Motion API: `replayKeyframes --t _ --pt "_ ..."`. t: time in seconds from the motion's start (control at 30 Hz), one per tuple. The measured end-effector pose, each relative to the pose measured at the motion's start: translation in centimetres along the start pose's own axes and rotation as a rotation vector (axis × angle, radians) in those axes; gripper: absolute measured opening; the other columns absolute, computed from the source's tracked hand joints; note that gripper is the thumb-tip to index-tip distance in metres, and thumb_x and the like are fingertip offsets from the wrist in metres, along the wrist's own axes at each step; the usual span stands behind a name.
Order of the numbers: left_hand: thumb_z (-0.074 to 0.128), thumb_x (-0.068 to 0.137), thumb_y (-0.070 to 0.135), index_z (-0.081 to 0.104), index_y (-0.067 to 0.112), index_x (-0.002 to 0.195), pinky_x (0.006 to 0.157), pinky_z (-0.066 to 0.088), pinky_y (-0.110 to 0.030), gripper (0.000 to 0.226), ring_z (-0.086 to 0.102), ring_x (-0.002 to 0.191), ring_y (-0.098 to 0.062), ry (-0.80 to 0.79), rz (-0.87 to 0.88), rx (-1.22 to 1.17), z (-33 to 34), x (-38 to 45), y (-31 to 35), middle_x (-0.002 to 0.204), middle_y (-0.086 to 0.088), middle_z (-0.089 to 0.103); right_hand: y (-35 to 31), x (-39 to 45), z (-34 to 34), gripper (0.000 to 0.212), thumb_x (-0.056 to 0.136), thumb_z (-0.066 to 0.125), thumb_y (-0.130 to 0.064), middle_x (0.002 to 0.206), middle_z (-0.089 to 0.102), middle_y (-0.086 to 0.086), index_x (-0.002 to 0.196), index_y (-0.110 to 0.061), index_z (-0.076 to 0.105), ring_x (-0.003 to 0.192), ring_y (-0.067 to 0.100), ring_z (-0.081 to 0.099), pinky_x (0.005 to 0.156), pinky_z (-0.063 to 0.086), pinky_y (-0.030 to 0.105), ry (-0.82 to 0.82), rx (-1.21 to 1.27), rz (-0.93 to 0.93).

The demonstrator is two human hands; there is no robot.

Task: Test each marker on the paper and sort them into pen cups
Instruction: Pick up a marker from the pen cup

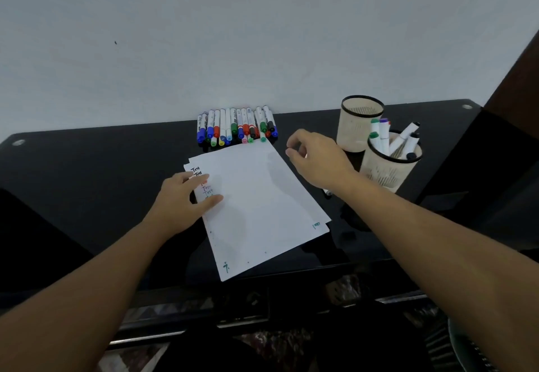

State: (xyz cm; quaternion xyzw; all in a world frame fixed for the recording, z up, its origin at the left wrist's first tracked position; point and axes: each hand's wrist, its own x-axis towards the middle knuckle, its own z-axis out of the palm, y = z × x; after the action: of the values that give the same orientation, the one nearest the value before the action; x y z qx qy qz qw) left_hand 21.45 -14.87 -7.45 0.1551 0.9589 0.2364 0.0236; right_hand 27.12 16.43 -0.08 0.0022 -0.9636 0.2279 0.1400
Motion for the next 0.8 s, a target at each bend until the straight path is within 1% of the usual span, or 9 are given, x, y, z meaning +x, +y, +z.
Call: replayKeyframes --t 0.07,0.13,0.2,0.3,0.4,0.5,0.63,0.73,0.8 --pt "0.045 0.079 0.088 0.050 0.037 0.147 0.117 0.030 -0.050 0.085 0.029 0.143 -0.027 0.018 0.014 0.044 0.4 -0.1 -0.9 0.155 -0.002 0.040 0.8 1.8 1.5 0.021 0.105 0.053 -0.032 0.108 0.066 -0.003 0.123 -0.025 0.062 0.093 0.013 0.059 0.075 0.046 0.031 -0.086 0.007 0.045" --pt "0.036 0.074 0.090 0.053 0.039 0.145 0.117 0.029 -0.049 0.088 0.030 0.140 -0.025 0.073 0.040 0.067 1.0 -0.3 -1.5 0.152 0.001 0.042 1.7 3.8 2.7 0.024 0.106 0.052 -0.030 0.113 0.066 -0.002 0.127 -0.026 0.061 0.099 0.015 0.058 0.079 0.043 0.030 -0.124 0.026 0.084" --pt "0.036 0.075 0.089 0.055 0.041 0.143 0.115 0.029 -0.048 0.085 0.030 0.139 -0.023 0.111 0.047 0.065 1.3 -0.1 -1.9 0.150 0.004 0.043 2.5 5.8 3.6 0.025 0.106 0.052 -0.029 0.114 0.065 -0.001 0.129 -0.027 0.060 0.099 0.017 0.059 0.082 0.043 0.031 -0.133 0.057 0.121" --pt "0.040 0.075 0.087 0.058 0.042 0.139 0.114 0.029 -0.047 0.081 0.031 0.137 -0.020 0.143 0.054 0.046 1.6 0.2 -2.0 0.147 0.006 0.045 3.6 8.8 5.2 0.026 0.105 0.053 -0.028 0.110 0.066 0.002 0.130 -0.030 0.060 0.099 0.022 0.062 0.086 0.051 0.036 -0.124 0.105 0.170" --pt "0.041 0.075 0.087 0.060 0.042 0.137 0.114 0.030 -0.049 0.079 0.031 0.136 -0.019 0.166 0.058 0.020 1.9 0.3 -2.4 0.145 0.007 0.046 3.9 11.4 6.6 0.025 0.105 0.055 -0.028 0.110 0.066 0.007 0.129 -0.031 0.061 0.095 0.025 0.065 0.085 0.053 0.036 -0.104 0.182 0.197" --pt "0.043 0.077 0.085 0.060 0.043 0.137 0.113 0.031 -0.049 0.075 0.031 0.136 -0.017 0.188 0.062 0.022 2.0 0.6 -2.7 0.145 0.009 0.045 3.8 13.8 8.0 0.024 0.105 0.058 -0.029 0.108 0.068 0.010 0.128 -0.029 0.063 0.095 0.026 0.064 0.087 0.054 0.038 -0.095 0.181 0.162" --pt "0.044 0.079 0.084 0.060 0.044 0.136 0.112 0.031 -0.047 0.071 0.031 0.135 -0.015 0.205 0.066 0.024 2.4 0.9 -3.0 0.145 0.011 0.045 4.3 15.8 9.6 0.020 0.100 0.063 -0.036 0.117 0.064 0.008 0.121 -0.034 0.064 0.095 0.021 0.064 0.091 0.055 0.039 -0.112 0.136 0.143" --pt "0.044 0.080 0.084 0.059 0.044 0.137 0.112 0.031 -0.047 0.071 0.031 0.135 -0.014 0.206 0.067 0.030 2.4 1.0 -3.1 0.146 0.011 0.044 4.7 16.5 10.2 0.012 0.099 0.064 -0.036 0.114 0.062 0.007 0.111 -0.034 0.063 0.087 0.019 0.063 0.086 0.057 0.040 -0.087 0.094 0.130" --pt "0.046 0.080 0.083 0.060 0.044 0.136 0.111 0.031 -0.046 0.070 0.030 0.134 -0.014 0.216 0.069 0.031 2.5 1.0 -3.2 0.145 0.011 0.045 4.8 16.6 10.4 0.007 0.100 0.063 -0.033 0.112 0.062 0.005 0.107 -0.033 0.062 0.084 0.018 0.062 0.080 0.056 0.039 -0.064 0.056 0.113"
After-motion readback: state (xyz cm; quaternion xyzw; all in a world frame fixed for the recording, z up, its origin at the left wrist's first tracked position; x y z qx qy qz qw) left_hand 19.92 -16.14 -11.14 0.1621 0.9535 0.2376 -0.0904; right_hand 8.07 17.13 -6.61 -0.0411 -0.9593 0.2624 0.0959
